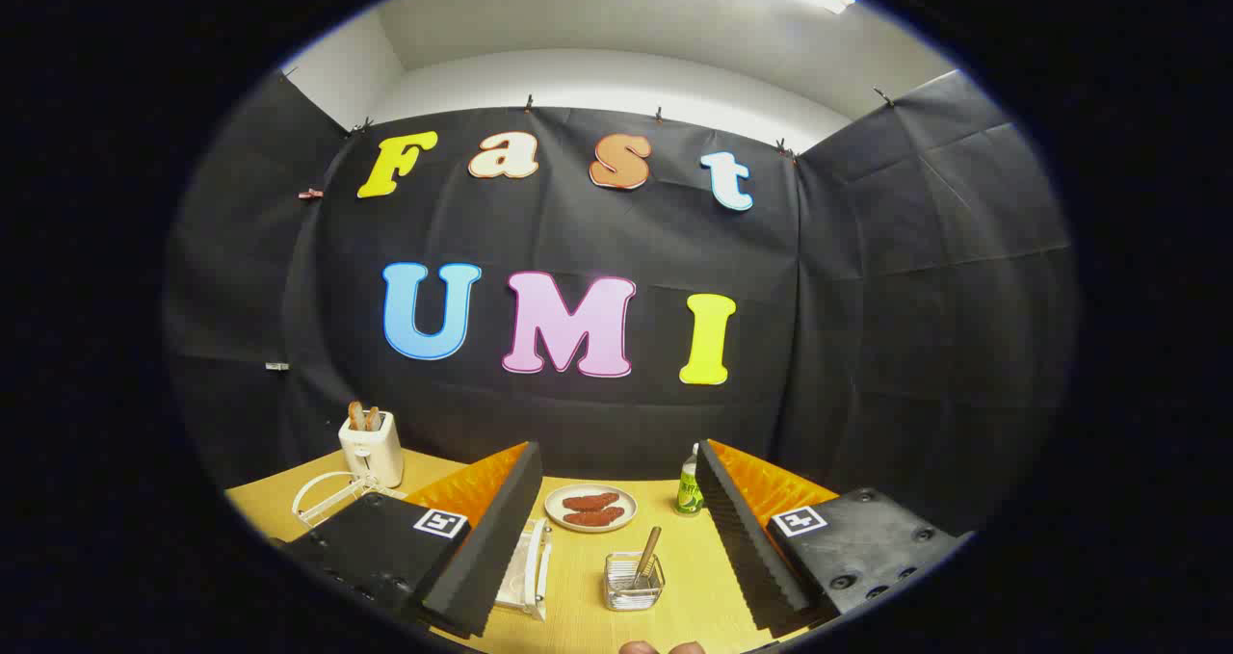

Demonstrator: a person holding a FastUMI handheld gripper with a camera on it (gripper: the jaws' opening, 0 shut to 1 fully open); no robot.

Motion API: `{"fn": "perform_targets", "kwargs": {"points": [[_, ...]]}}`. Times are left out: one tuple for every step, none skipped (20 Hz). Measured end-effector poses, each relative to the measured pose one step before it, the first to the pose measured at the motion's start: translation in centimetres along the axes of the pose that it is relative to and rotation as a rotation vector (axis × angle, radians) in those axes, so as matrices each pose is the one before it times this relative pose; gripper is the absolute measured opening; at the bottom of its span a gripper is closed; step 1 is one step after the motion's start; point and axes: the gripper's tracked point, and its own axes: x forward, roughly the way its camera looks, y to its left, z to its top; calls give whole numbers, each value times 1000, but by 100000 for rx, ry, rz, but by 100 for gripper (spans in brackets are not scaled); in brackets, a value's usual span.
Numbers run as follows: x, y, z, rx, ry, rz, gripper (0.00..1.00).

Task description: Take the plate from the dish rack, then take the spoon from the basket and place it into the plate.

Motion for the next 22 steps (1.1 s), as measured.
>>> {"fn": "perform_targets", "kwargs": {"points": [[-122,-107,-299,629,718,-344,99],[-55,-108,-215,633,620,-383,98],[-30,-136,-289,647,781,-205,98],[-43,-90,-303,490,602,-311,98],[-33,-189,-398,581,790,-283,98],[12,-89,-320,644,785,-56,98],[39,-33,-273,420,545,-240,98],[175,-225,-335,489,757,-474,99],[151,-99,-287,514,867,-128,98],[226,-99,-350,604,1000,-440,98],[232,-214,-271,542,996,-630,99],[212,-183,-179,505,557,-452,99],[236,-100,-134,371,501,-406,99],[178,35,-146,272,513,-58,99],[242,87,-156,24,454,117,99],[109,17,-126,-226,367,125,99],[183,105,-245,-424,715,156,99],[132,115,-290,-365,923,227,99],[159,100,-369,-1292,1464,-533,99],[154,-86,-427,-2306,1045,-437,98],[181,208,-164,-1576,484,359,99],[157,400,6,-742,475,228,99]]}}
